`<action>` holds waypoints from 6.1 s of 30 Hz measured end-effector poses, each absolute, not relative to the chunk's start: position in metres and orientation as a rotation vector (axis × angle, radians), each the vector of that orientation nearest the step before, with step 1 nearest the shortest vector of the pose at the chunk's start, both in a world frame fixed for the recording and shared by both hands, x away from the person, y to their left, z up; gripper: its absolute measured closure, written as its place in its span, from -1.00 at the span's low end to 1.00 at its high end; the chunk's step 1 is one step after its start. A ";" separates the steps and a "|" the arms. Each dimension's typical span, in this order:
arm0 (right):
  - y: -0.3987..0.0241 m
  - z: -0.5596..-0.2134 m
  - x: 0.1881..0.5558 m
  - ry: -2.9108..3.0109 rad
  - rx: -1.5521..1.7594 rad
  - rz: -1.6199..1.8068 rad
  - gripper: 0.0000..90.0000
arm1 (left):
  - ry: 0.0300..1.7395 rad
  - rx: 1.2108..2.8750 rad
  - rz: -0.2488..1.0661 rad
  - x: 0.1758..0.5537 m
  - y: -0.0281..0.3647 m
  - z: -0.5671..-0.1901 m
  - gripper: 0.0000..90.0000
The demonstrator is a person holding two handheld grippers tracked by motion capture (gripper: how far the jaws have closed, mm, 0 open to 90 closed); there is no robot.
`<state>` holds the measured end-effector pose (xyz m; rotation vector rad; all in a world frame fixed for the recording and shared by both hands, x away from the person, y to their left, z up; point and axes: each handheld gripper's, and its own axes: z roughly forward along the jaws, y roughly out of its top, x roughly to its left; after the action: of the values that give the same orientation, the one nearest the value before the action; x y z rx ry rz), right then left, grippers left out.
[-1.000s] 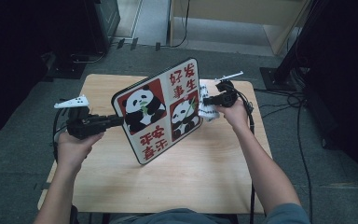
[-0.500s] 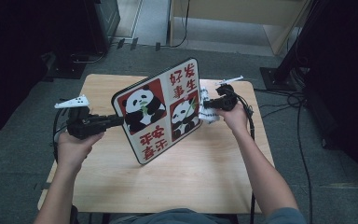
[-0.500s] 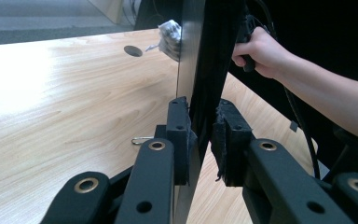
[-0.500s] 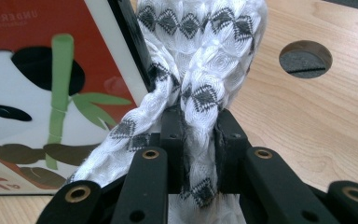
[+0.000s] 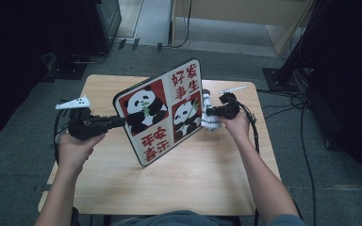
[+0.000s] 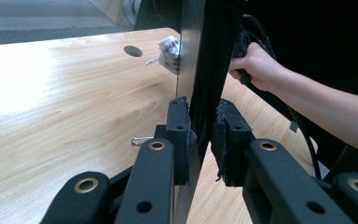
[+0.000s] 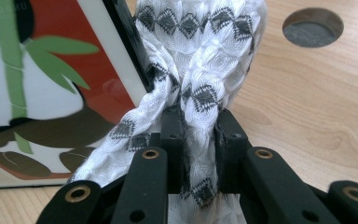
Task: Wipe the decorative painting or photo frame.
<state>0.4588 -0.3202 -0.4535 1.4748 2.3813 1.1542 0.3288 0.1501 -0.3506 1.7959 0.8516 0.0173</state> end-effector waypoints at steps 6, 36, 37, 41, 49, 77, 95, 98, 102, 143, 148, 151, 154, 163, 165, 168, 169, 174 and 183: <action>-0.320 -0.459 0.456 2.384 1.471 1.134 0.72 | 0.850 1.798 0.017 0.329 0.150 -0.351 0.74; -0.326 -0.484 0.452 2.408 1.540 1.087 0.72 | 0.854 1.799 0.016 0.330 0.150 -0.351 0.73; -0.327 -0.483 0.452 2.400 1.536 1.094 0.72 | 0.854 1.798 0.016 0.330 0.149 -0.351 0.73; -0.331 -0.476 0.451 2.366 1.533 1.116 0.72 | 0.855 1.800 0.016 0.329 0.149 -0.351 0.73; -0.343 -0.465 0.449 2.306 1.532 1.117 0.72 | 0.856 1.801 0.015 0.329 0.149 -0.350 0.73; -0.403 -0.466 0.451 2.138 1.652 1.030 0.71 | 0.853 1.809 0.018 0.329 0.149 -0.350 0.73; -0.409 -0.484 0.457 2.094 1.694 0.959 0.70 | 0.854 1.810 0.018 0.329 0.149 -0.350 0.73; -0.408 -0.485 0.457 2.094 1.688 0.955 0.67 | 0.854 1.811 0.018 0.329 0.149 -0.350 0.73; -0.407 -0.487 0.458 2.099 1.698 0.925 0.50 | 0.857 1.808 0.020 0.329 0.149 -0.350 0.73; -0.383 -0.446 0.437 2.126 1.500 1.044 0.13 | 0.953 1.828 0.118 0.336 0.149 -0.358 0.26; -0.381 -0.444 0.433 2.133 1.489 1.046 0.11 | 0.957 1.834 0.118 0.339 0.149 -0.361 0.25; -0.379 -0.443 0.430 2.136 1.472 1.049 0.10 | 0.962 1.833 0.115 0.341 0.150 -0.363 0.24; -0.378 -0.442 0.428 2.139 1.472 1.048 0.08 | 0.968 1.829 0.118 0.343 0.151 -0.364 0.22; -0.372 -0.439 0.419 2.154 1.444 1.044 0.04 | 0.982 1.839 0.111 0.349 0.152 -0.370 0.22; -0.371 -0.438 0.417 2.155 1.435 1.046 0.04 | 0.983 1.838 0.112 0.350 0.151 -0.371 0.21; -0.369 -0.436 0.414 2.166 1.420 1.047 0.04 | 0.983 1.838 0.115 0.352 0.151 -0.372 0.21; -0.368 -0.435 0.412 2.168 1.419 1.055 0.04 | 0.986 1.846 0.119 0.353 0.151 -0.372 0.20; -0.365 -0.433 0.406 2.166 1.400 1.093 0.04 | 0.993 1.856 0.137 0.356 0.150 -0.374 0.20; -0.359 -0.429 0.394 2.182 1.365 1.094 0.02 | 1.017 1.859 0.135 0.362 0.152 -0.381 0.19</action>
<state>0.3939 -0.3595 -0.4290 1.3646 2.1818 1.0937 0.3619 0.1523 -0.3809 1.8585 1.0170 0.1351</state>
